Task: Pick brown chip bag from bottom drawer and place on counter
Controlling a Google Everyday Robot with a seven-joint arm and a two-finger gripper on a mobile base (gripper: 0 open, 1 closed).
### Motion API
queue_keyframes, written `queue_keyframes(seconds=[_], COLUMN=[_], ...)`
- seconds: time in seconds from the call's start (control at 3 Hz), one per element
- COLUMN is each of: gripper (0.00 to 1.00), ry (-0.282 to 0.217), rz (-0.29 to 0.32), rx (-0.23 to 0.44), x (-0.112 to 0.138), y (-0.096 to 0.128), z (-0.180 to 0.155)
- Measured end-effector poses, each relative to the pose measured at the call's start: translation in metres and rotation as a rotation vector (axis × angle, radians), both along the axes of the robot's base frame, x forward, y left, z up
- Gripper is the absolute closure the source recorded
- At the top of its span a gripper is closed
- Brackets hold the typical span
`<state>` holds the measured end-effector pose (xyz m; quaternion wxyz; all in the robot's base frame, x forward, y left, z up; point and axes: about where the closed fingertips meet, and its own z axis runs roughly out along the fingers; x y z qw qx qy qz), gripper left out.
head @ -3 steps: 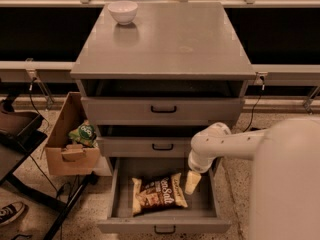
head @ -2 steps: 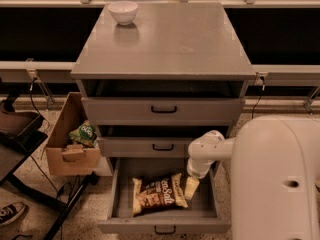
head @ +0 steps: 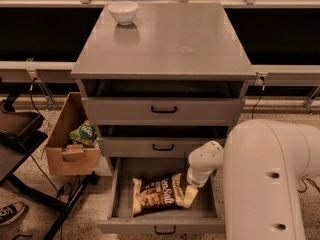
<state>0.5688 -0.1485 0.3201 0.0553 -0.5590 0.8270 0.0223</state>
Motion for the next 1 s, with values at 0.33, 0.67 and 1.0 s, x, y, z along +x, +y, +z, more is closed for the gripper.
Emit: queue_keyframes(seconds=[0.33,0.67,1.0], gripper=[0.00,0.00,0.00], ry=[0.009,-0.018,-0.044], rz=[-0.010,0.036,0.066], rx=[0.034,0.116,0.197], x=[0.011,0.024,0.032], y=[0.023,0.064,0.102], z=[-0.044,-0.097,-0.140])
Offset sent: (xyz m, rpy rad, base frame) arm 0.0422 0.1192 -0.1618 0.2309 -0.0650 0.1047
